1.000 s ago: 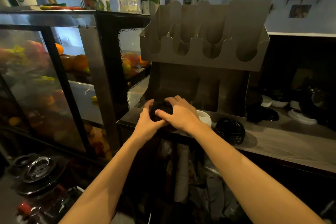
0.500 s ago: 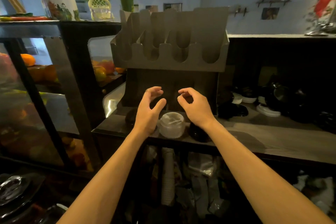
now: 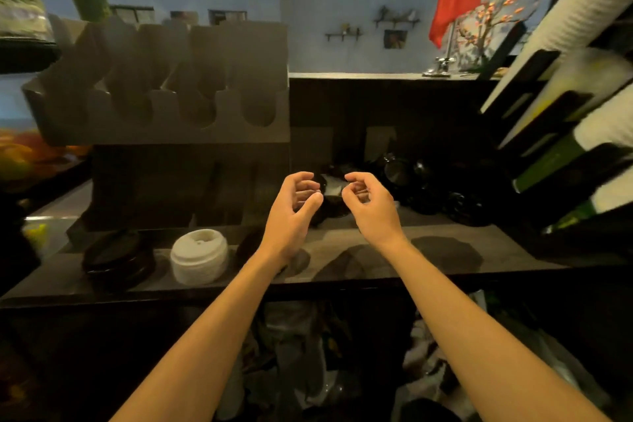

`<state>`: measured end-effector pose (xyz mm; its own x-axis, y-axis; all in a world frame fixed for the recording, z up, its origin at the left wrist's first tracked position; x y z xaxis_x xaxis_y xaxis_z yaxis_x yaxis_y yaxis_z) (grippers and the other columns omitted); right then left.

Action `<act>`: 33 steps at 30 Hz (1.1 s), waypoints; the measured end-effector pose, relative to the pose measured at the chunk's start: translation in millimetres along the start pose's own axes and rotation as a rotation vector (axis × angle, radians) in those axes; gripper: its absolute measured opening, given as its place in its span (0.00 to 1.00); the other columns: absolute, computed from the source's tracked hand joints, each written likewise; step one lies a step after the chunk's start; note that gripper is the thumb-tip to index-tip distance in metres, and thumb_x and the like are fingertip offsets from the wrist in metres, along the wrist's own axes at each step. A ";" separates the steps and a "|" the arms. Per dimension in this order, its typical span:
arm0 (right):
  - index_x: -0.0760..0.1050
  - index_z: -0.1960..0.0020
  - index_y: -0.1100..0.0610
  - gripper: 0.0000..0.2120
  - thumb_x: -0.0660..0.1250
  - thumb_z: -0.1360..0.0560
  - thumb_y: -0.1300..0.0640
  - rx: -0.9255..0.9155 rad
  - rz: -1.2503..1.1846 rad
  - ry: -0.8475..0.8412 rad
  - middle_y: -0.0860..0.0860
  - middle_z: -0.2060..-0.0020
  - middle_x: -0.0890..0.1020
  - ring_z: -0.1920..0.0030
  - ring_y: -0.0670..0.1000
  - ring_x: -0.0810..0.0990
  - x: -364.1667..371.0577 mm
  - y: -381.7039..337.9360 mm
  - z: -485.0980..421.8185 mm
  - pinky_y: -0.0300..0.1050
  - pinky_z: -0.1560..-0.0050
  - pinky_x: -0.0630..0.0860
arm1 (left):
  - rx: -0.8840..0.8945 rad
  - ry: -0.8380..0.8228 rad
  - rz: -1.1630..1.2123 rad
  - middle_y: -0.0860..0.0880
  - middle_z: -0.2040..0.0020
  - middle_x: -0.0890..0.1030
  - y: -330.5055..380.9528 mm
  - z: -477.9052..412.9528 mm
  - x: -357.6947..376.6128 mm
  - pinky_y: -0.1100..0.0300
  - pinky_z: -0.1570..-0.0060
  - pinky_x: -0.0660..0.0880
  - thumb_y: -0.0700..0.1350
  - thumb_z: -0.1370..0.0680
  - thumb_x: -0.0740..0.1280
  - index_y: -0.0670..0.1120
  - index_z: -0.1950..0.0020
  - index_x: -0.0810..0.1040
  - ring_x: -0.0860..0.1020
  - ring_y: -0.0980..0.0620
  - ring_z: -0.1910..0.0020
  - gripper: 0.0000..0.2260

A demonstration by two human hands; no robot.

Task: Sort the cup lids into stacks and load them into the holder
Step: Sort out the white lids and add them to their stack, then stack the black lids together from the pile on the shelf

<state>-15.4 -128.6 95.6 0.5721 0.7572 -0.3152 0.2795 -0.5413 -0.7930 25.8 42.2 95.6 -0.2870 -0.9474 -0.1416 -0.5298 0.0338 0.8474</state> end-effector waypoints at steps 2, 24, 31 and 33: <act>0.75 0.36 0.49 0.12 0.66 0.19 0.53 0.007 0.018 0.051 0.43 0.53 0.80 0.52 0.39 0.79 -22.8 15.1 -1.4 0.35 0.53 0.77 | -0.031 -0.023 0.035 0.55 0.40 0.79 -5.1 -2.1 27.3 0.70 0.47 0.76 0.46 0.18 0.68 0.52 0.32 0.72 0.80 0.61 0.43 0.14; 0.47 0.19 0.49 0.51 0.75 0.30 0.39 0.038 0.823 0.263 0.58 0.19 0.41 0.19 0.60 0.43 -100.0 141.2 -70.9 0.55 0.22 0.40 | -0.194 0.063 -0.109 0.47 0.28 0.70 -106.5 -102.5 178.6 0.53 0.37 0.71 0.51 0.18 0.67 0.50 0.24 0.64 0.71 0.50 0.30 0.24; 0.40 0.18 0.45 0.54 0.73 0.29 0.36 0.192 0.790 0.088 0.53 0.19 0.51 0.20 0.57 0.49 -93.1 169.1 -99.6 0.54 0.22 0.50 | -0.336 0.095 -0.026 0.45 0.27 0.72 -139.2 -134.1 189.3 0.51 0.36 0.70 0.57 0.19 0.68 0.49 0.21 0.64 0.72 0.44 0.29 0.30; 0.46 0.18 0.46 0.51 0.74 0.30 0.38 0.125 0.764 0.137 0.53 0.22 0.57 0.23 0.56 0.56 -95.7 165.0 -98.9 0.54 0.25 0.58 | -0.390 0.085 -0.021 0.46 0.27 0.72 -143.5 -134.8 189.4 0.48 0.34 0.69 0.60 0.20 0.67 0.51 0.21 0.63 0.72 0.43 0.29 0.31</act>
<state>52.2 -326.5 46.4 0.6631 0.1352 -0.7362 -0.3138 -0.8427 -0.4374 155.1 -185.0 16.1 -0.2032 -0.9702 -0.1322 -0.1874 -0.0940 0.9778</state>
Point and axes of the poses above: each hand's wrist, its own z-axis away from the middle knuckle, its own x-axis out of the palm, y = z × x, the point moved 8 cm from there along -z, towards the middle knuckle
